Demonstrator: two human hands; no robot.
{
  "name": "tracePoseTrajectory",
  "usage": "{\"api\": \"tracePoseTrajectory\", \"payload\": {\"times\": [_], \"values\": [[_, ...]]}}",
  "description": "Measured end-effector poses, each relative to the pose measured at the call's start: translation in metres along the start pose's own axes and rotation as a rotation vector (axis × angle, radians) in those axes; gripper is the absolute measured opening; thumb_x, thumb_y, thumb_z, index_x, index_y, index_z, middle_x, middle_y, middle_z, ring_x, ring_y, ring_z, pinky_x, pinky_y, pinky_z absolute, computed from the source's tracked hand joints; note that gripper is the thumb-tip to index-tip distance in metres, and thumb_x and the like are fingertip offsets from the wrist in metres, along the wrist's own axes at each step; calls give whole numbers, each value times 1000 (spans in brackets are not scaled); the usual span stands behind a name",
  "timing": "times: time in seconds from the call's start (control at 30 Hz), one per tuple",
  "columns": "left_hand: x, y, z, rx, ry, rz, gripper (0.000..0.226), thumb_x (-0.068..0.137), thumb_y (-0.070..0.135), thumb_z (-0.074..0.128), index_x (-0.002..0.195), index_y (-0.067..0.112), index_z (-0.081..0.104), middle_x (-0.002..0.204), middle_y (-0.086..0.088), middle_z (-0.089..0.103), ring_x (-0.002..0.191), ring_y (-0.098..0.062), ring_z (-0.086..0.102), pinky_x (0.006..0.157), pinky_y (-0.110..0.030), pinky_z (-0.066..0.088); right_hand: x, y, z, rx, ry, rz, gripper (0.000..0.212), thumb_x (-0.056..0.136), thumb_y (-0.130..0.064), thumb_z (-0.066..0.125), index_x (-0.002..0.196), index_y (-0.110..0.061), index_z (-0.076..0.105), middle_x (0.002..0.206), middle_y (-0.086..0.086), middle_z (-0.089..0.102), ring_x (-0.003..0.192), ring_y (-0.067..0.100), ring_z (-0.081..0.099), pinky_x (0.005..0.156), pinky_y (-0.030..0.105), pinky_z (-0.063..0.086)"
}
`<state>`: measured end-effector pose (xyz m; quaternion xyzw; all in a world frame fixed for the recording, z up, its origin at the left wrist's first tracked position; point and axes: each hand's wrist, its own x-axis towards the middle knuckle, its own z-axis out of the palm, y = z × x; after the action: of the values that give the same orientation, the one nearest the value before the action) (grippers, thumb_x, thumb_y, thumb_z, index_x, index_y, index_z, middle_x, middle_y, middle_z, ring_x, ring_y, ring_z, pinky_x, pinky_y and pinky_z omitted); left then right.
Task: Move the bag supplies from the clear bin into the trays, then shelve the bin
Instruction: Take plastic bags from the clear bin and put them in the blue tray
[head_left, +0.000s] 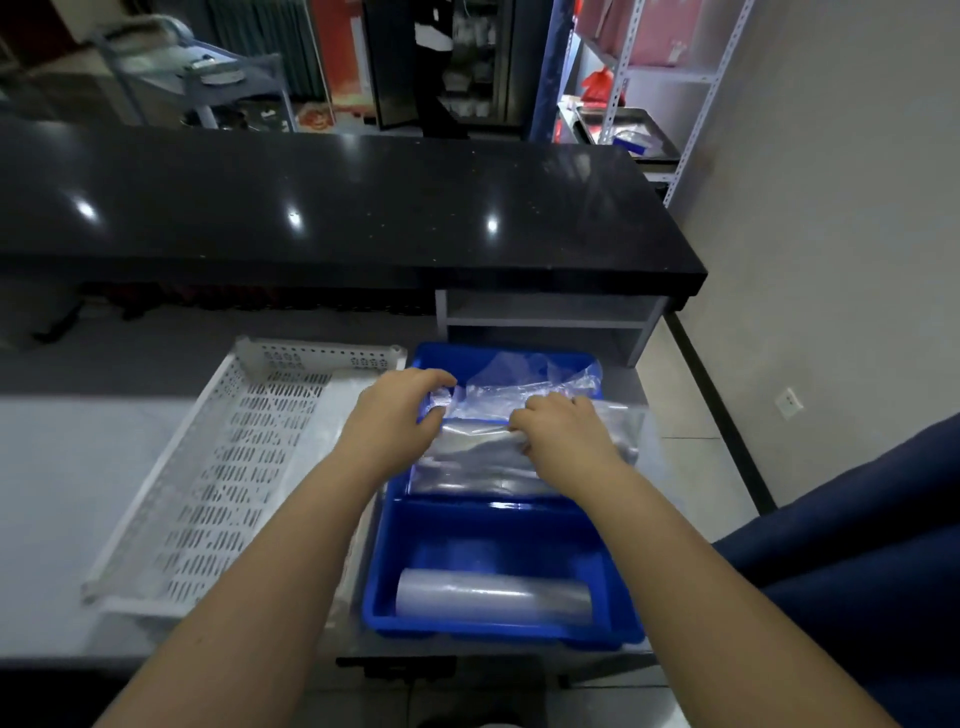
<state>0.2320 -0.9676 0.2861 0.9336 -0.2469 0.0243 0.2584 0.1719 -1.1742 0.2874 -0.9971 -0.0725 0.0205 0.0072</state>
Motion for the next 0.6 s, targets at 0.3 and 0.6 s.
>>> {"api": "tracePoseTrajectory", "payload": {"times": [0.3,0.6], "values": [[-43,11,47,140,-105,-70,37,86,23,54,122,29,57,123,5,61,114,-21,50,90,-40,42,13,-15,61,97,-199,-1,25,83,-14,57,106,-22,62,112,6,61,106,29,54,89,39,38],[-49,-8,13,223,93,-277,35,86,23,55,121,25,59,118,2,64,111,-24,52,89,-39,39,37,-51,23,302,132,-246,35,82,-26,68,117,-24,60,115,-1,61,109,26,50,91,39,34]]}}
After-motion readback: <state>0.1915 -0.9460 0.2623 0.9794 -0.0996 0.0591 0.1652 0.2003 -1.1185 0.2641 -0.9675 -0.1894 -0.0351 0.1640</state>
